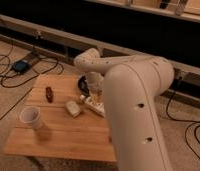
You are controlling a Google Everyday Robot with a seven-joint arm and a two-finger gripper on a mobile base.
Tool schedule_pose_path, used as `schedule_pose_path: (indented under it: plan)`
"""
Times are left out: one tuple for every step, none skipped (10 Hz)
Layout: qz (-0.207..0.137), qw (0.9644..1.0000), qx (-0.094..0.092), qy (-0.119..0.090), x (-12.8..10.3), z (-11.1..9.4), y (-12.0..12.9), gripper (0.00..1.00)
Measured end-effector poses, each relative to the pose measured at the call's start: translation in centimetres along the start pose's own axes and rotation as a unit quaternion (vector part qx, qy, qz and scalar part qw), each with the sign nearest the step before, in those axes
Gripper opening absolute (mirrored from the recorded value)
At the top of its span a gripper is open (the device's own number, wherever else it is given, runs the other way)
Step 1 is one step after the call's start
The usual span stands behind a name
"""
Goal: Stand the bottle upright
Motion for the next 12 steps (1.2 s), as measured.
schedule_pose_path:
  plan:
    - [-0.015,0.9998,0.006,0.007,-0.9,0.5,0.6,0.65]
    - [-0.027,0.9995,0.01,0.015,-1.7,1.0,1.2,0.65]
    - [-0.034,0.9991,0.012,0.022,-2.3,1.5,1.5,0.65]
    - [-0.041,0.9986,0.013,0.032,-2.8,2.1,1.9,0.65]
    - [-0.044,0.9982,0.011,0.039,-3.2,2.6,2.1,0.65]
    - [-0.047,0.9978,0.009,0.046,-3.4,3.1,2.2,0.65]
    - [-0.049,0.9976,0.006,0.05,-3.7,3.5,2.5,0.65]
    - [-0.051,0.9972,0.003,0.054,-4.0,4.1,2.7,0.65]
    - [-0.052,0.9969,0.0,0.058,-4.1,4.5,2.8,0.65]
    - [-0.054,0.9967,-0.003,0.06,-4.3,4.8,2.9,0.65]
    - [-0.056,0.9964,-0.004,0.063,-4.4,5.1,2.9,0.65]
    - [-0.058,0.9961,-0.005,0.066,-4.6,5.5,3.0,0.65]
